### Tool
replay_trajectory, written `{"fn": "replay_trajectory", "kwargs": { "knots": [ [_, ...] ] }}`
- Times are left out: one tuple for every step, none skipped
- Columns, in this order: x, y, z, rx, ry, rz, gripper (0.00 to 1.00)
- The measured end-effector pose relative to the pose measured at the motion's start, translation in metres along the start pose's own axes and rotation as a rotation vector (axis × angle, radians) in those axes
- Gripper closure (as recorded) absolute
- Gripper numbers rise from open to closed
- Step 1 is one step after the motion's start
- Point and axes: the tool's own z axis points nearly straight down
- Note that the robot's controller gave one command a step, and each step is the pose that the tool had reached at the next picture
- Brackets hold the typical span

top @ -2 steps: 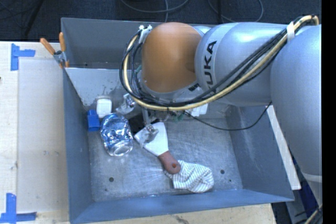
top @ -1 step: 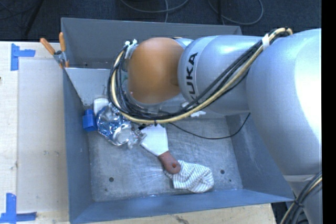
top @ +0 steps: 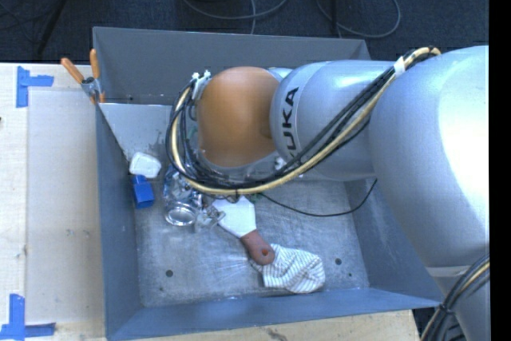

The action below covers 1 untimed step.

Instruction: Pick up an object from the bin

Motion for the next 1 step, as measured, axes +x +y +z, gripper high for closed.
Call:
{"fn": "replay_trajectory", "kwargs": {
  "knots": [
    [0.0002,-0.0001,0.0001,0.000,0.000,0.001,1.00]
  ]
}}
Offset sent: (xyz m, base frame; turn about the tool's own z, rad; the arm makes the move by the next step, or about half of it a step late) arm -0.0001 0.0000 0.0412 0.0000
